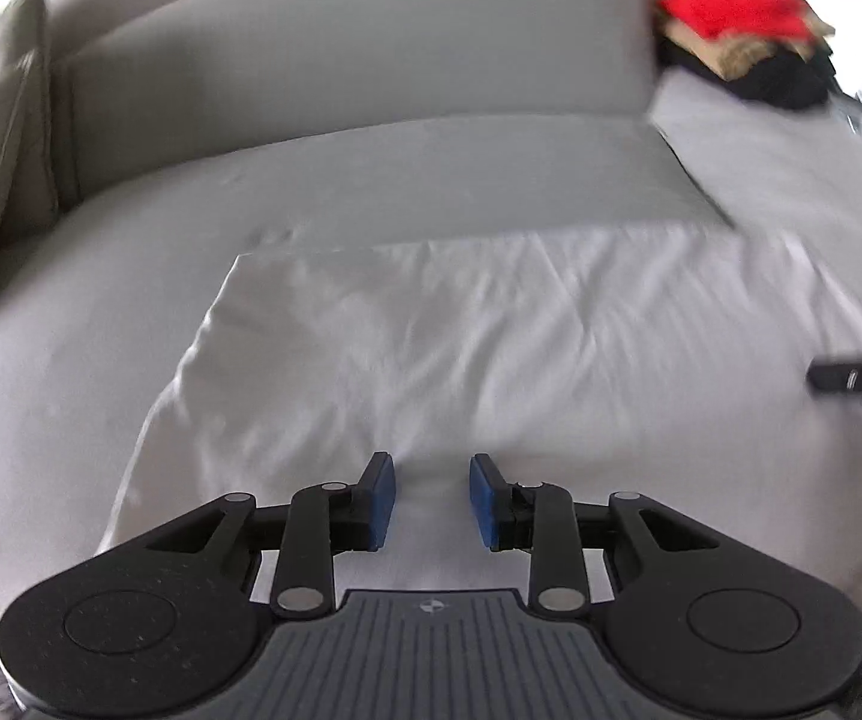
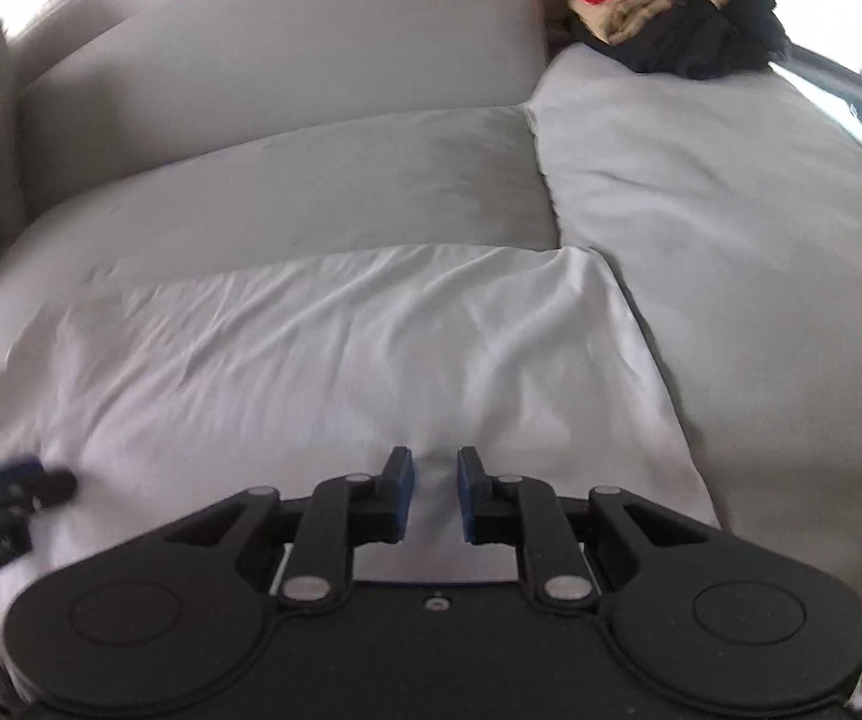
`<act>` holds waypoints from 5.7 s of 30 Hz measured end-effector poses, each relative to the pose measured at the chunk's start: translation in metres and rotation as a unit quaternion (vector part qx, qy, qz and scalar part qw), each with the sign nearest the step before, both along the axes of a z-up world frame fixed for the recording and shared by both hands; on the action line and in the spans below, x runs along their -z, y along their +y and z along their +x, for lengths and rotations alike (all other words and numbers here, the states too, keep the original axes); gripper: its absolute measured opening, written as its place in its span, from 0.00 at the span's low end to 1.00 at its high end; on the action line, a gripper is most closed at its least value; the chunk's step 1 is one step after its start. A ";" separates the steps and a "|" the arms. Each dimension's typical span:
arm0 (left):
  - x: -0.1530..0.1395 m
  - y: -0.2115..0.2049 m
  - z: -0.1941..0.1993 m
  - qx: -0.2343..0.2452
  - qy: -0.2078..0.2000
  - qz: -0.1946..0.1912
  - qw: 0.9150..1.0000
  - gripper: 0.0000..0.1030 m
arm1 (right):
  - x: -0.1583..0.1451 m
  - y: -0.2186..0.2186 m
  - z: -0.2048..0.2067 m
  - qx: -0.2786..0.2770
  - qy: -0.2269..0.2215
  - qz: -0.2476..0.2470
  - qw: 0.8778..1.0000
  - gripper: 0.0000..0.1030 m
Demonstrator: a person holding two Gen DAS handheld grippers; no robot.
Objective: Fold clothes
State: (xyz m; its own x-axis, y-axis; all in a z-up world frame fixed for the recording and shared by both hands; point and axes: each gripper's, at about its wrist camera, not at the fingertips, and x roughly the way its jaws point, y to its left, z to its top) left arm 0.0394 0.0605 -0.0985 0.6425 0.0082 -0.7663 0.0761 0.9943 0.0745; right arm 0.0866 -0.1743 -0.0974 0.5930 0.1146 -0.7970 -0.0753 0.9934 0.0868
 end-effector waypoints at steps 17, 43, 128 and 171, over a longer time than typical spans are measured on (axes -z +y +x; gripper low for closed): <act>-0.046 0.045 -0.057 -0.039 -0.001 -0.060 0.997 0.30 | -0.041 -0.038 -0.078 0.018 0.017 0.117 0.993 0.32; 0.016 0.068 0.058 -0.063 -0.014 -0.041 0.997 0.40 | 0.026 -0.152 0.140 0.215 0.056 0.301 0.927 0.19; 0.044 0.216 0.139 -0.098 0.066 -0.480 0.869 0.37 | 0.019 0.045 0.011 0.020 0.113 0.293 0.949 0.28; -0.001 0.218 0.051 -0.296 0.007 -0.247 0.923 0.08 | 0.026 0.035 0.013 0.016 0.112 0.325 0.939 0.28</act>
State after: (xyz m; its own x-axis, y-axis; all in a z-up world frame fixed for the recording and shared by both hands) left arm 0.0901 0.2787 -0.0972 0.6278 0.0034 -0.7784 -0.4942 0.7743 -0.3953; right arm 0.0993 -0.1390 -0.1235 0.4312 0.6040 -0.6703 0.0459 0.7272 0.6849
